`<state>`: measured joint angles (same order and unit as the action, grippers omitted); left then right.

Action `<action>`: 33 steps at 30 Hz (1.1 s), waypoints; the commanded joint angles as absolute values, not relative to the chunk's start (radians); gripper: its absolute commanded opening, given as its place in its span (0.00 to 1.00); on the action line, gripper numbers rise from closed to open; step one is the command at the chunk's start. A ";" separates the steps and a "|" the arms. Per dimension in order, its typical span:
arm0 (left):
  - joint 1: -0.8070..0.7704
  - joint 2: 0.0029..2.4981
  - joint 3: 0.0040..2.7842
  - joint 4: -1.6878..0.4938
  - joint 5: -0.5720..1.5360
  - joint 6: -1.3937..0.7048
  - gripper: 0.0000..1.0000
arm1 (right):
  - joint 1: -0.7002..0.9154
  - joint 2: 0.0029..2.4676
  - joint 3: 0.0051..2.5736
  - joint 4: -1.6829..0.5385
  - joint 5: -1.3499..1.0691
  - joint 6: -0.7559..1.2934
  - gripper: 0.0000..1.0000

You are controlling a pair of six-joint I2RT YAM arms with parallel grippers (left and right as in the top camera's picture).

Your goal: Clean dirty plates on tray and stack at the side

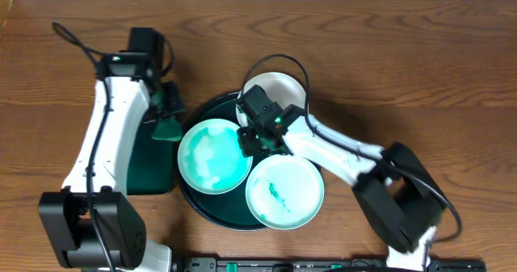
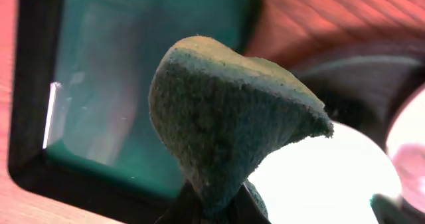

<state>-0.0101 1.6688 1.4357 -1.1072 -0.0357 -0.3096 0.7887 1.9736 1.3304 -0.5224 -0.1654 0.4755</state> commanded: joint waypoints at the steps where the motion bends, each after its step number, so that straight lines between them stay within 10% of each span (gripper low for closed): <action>1: 0.023 1.666 1.455 -1.113 -0.038 -0.289 0.07 | 0.851 1.851 1.335 -0.522 0.033 0.385 0.01; 33: 0.033 1.666 1.441 -1.087 -0.038 -0.289 0.07 | 1.199 1.627 1.335 -0.437 1.367 0.037 0.01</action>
<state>0.0284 1.6691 1.4357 -1.0882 -0.0322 -0.3092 1.1774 1.6592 1.3304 -0.4744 1.1786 0.1158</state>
